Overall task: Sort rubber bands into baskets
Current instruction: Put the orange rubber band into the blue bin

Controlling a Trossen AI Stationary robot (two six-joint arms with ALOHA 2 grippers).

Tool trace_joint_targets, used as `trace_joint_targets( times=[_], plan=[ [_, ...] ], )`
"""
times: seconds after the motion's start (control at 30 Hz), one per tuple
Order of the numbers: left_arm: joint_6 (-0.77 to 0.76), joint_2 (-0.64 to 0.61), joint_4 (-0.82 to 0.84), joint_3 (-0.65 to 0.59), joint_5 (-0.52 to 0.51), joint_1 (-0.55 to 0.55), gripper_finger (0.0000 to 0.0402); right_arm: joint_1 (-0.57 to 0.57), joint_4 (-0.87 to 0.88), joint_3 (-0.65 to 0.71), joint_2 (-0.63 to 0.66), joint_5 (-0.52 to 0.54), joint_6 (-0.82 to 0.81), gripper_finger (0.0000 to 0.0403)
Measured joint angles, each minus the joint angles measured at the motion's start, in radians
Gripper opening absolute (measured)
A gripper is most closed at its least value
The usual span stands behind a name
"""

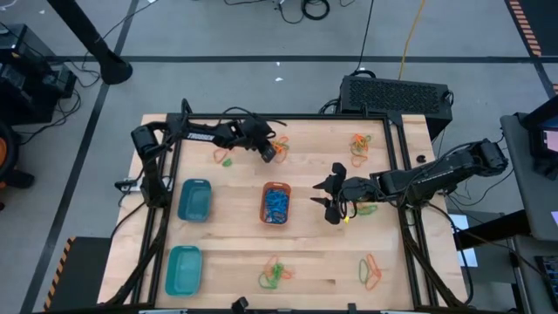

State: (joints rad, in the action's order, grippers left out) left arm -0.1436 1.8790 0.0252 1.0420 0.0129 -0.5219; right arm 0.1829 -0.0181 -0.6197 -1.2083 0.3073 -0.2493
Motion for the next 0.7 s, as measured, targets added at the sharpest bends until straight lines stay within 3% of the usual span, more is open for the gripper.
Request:
trace_joint_targets(
  times=[0.7],
  plan=[
    [-0.001, 0.006, 0.027, 0.000, -0.044, 0.014, 0.0083, 0.002, 0.001, 0.000, 0.000, -0.052, -0.080, 0.0176]
  ],
)
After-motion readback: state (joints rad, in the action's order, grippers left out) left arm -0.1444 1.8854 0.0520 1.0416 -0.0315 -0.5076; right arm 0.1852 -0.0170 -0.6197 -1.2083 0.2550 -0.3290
